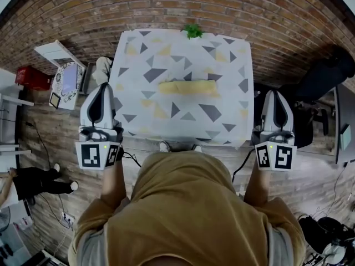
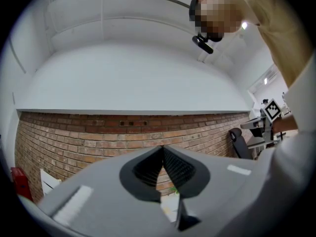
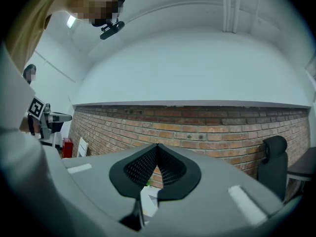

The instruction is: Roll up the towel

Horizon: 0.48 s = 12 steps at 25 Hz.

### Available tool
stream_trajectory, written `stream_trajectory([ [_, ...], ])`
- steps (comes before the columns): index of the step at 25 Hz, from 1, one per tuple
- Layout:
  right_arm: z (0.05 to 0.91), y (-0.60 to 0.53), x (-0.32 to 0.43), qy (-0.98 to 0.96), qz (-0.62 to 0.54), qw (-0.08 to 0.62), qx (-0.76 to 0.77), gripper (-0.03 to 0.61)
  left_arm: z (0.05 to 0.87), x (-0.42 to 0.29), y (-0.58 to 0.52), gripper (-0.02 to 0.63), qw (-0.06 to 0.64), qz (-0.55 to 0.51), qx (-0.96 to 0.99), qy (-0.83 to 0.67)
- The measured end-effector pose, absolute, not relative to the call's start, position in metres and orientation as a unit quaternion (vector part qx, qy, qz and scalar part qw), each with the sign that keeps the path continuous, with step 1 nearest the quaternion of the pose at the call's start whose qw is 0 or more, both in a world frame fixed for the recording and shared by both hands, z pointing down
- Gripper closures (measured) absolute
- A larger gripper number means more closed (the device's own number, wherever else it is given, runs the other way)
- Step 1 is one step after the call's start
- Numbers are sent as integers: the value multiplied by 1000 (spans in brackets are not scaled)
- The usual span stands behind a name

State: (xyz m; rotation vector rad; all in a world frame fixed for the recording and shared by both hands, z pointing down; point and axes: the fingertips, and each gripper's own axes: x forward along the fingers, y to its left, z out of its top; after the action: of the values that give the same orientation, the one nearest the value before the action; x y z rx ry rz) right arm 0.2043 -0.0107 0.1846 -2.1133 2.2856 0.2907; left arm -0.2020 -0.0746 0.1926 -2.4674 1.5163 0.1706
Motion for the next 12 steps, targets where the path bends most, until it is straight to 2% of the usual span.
stream_trajectory([
  [12,185,-18,201,734,96,5,-672,574,192,-201,-81,551,122,58,-844,519],
])
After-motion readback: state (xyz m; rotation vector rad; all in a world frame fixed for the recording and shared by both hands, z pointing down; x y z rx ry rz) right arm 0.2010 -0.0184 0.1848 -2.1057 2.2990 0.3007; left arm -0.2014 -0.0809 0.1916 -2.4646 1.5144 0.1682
